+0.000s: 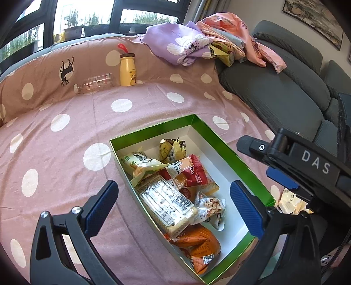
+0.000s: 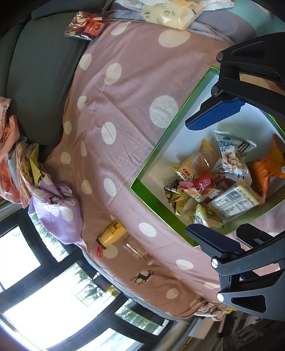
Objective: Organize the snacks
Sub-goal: 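Open the right gripper, release the chip bag and withdraw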
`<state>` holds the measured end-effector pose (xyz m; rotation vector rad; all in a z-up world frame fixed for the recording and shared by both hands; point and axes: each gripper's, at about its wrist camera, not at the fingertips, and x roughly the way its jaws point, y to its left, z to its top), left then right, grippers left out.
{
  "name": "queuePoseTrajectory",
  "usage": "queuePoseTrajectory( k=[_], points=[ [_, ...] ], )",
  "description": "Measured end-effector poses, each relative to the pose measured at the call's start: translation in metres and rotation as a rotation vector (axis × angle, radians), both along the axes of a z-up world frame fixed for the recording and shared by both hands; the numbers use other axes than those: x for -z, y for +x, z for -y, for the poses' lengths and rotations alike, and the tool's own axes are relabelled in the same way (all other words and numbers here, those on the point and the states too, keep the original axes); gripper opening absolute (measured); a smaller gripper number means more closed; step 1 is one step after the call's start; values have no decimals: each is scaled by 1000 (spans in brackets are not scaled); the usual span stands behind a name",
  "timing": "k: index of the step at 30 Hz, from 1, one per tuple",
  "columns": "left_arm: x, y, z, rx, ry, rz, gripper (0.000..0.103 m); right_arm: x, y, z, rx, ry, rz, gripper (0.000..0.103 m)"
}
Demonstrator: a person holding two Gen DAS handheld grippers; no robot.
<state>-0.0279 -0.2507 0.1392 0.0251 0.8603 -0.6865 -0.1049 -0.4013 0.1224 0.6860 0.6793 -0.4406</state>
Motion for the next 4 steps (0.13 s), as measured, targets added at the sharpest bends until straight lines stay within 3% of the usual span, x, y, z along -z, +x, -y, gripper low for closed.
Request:
queuePoseTrajectory(
  k=[4],
  points=[
    [0,0,0,3,-3,-4,102,1,0,0,1,-1,-3,87]
  ],
)
